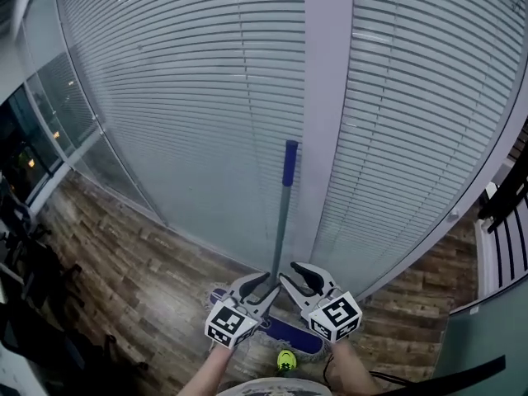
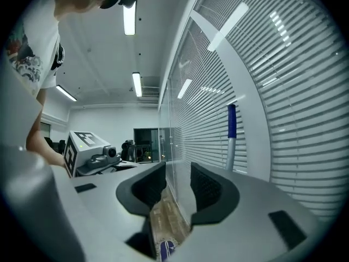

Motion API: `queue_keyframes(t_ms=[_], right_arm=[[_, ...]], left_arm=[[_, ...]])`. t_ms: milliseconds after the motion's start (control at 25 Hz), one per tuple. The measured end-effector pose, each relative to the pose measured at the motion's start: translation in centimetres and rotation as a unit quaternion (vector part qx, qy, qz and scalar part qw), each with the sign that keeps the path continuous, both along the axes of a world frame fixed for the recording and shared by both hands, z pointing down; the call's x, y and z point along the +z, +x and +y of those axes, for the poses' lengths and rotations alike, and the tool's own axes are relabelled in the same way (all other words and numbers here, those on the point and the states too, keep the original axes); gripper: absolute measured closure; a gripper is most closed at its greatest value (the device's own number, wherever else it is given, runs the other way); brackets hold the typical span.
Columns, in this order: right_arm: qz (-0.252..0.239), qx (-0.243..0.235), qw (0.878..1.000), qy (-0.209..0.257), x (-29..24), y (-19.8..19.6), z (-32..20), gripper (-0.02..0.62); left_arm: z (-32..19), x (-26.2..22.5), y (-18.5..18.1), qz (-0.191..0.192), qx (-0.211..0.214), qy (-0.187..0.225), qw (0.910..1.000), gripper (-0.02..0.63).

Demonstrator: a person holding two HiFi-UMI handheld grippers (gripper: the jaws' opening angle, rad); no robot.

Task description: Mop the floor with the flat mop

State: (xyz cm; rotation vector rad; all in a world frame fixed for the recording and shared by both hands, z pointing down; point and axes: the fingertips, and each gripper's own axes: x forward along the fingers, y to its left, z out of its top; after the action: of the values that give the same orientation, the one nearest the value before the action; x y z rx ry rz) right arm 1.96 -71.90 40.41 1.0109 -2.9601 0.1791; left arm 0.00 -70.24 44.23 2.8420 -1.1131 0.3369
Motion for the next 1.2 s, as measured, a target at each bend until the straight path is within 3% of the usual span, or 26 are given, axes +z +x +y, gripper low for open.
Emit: queue_keyframes(t_ms=[200,680,1200], right_arm=[[0.004,0.002,1.0,-0.002,0.3,0.8,-5.3,0.451],[0.016,0.054,0.998,0.008,-0.5,1.5,-15.6,0.437],[0.041,0.117,0.992,0.0,-1.9,-0.1,-21.5,0.405]], left_arm=[[-5.3,0.1,0.9,-0.016,-0.015,0.005,0.9998,0.46],[-15.9,1.1,1.3,-0.049,0.005,0.027,0.9984,0.419],[-22.0,2.9,1.8,-0.019,0.076,0.007,0.9969,0.413]])
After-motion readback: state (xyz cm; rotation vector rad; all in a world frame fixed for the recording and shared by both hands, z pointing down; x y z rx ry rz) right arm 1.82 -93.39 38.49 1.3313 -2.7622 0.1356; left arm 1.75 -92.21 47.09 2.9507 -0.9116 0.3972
